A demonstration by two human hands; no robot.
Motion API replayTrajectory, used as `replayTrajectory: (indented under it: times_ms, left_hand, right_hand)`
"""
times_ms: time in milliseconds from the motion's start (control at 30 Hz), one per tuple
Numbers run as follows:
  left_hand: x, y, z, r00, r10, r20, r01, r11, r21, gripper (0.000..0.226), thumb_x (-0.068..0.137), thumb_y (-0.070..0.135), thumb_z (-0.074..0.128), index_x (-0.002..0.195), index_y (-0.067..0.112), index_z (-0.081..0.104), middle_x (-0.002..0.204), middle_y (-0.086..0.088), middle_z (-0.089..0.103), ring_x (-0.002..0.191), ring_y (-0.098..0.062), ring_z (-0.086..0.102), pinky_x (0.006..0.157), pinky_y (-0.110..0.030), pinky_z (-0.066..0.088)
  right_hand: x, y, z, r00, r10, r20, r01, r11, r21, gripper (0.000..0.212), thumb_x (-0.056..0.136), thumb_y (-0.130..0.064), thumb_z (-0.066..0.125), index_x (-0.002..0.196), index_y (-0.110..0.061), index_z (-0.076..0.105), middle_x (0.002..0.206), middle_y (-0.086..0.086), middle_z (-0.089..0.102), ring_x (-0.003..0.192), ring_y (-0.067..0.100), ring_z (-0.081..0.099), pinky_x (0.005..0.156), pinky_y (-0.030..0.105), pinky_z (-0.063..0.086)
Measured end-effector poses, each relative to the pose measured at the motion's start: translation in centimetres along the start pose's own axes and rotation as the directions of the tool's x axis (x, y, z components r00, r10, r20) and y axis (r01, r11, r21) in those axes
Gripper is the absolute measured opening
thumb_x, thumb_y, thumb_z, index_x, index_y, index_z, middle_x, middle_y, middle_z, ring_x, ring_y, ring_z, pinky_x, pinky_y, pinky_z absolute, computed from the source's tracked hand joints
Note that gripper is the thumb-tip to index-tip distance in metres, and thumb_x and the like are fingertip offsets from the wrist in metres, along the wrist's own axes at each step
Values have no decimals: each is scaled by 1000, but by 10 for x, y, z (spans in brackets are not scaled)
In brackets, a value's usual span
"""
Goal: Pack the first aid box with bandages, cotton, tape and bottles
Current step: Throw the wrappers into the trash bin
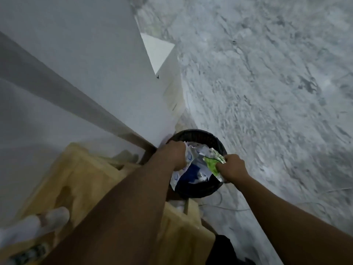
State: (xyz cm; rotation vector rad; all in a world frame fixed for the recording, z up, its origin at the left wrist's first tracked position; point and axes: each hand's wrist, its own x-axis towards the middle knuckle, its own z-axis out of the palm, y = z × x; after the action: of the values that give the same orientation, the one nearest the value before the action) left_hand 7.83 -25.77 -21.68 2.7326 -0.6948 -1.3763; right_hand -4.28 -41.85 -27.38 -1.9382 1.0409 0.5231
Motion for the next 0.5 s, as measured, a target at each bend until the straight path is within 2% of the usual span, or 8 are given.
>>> replayTrajectory:
  times_ms: [67, 133, 200, 233, 300, 400, 467, 500]
  left_hand:
    - [28, -3, 20, 999, -13, 46, 11, 999, 48, 23, 88, 21, 71, 91, 12, 50, 93, -9, 55, 83, -25, 56, 68, -33, 47]
    - [51, -6, 36, 998, -14, 65, 8, 996, 92, 24, 88, 20, 70, 83, 10, 49, 90, -9, 53, 82, -26, 56, 67, -33, 46]
    - [69, -8, 47, 994, -15, 106, 4, 994, 105, 22, 87, 22, 72, 82, 10, 54, 94, -9, 59, 85, -25, 59, 67, -33, 47]
    - [77, -8, 53, 992, -10, 123, -3, 995, 104, 19, 87, 23, 73, 90, 9, 59, 100, -10, 62, 87, -25, 59, 68, -32, 47]
    - [87, -7, 61, 988, -8, 156, -8, 995, 102, 29, 88, 27, 73, 106, 8, 62, 109, -11, 63, 90, -26, 58, 71, -32, 47]
    - [93, -5, 70, 982, 5, 186, -21, 996, 84, 35, 85, 31, 75, 108, 9, 61, 110, -12, 65, 93, -26, 60, 82, -36, 55]
    - [89, -3, 70, 978, -2, 208, -12, 998, 69, 41, 84, 32, 77, 112, 7, 61, 110, -11, 65, 100, -28, 62, 88, -39, 56]
    - [84, -3, 68, 978, -4, 207, -11, 998, 68, 38, 85, 32, 77, 107, 6, 60, 108, -11, 64, 103, -29, 62, 87, -37, 55]
  right_hand:
    - [23, 24, 18, 997, 70, 36, -71, 997, 10, 24, 72, -12, 60, 58, -10, 41, 56, 11, 46, 60, 33, 59, 64, 51, 58]
    - [42, 42, 34, 992, 112, 61, -113, 993, 17, 21, 74, -13, 62, 61, -7, 45, 61, 13, 50, 64, 34, 62, 66, 57, 59]
    - [56, 55, 48, 989, 133, 65, -135, 991, 22, 19, 76, -15, 62, 65, -6, 50, 64, 15, 54, 67, 38, 65, 65, 57, 59]
    - [62, 60, 55, 988, 136, 68, -138, 990, 25, 20, 76, -16, 62, 64, -6, 49, 63, 15, 53, 66, 38, 65, 65, 57, 59]
    - [69, 67, 66, 988, 128, 81, -131, 991, 37, 25, 79, -17, 62, 62, -6, 47, 60, 13, 50, 60, 34, 61, 65, 56, 59]
    - [72, 69, 75, 988, 110, 105, -117, 991, 58, 23, 83, -19, 62, 69, 0, 60, 65, 14, 54, 58, 27, 58, 69, 53, 58]
    - [69, 68, 74, 989, 88, 120, -95, 994, 52, 21, 85, -20, 62, 75, -1, 66, 67, 14, 57, 61, 27, 58, 72, 50, 58]
    - [65, 66, 72, 989, 72, 126, -79, 996, 46, 19, 85, -19, 61, 73, -5, 66, 67, 13, 57, 61, 26, 57, 71, 50, 58]
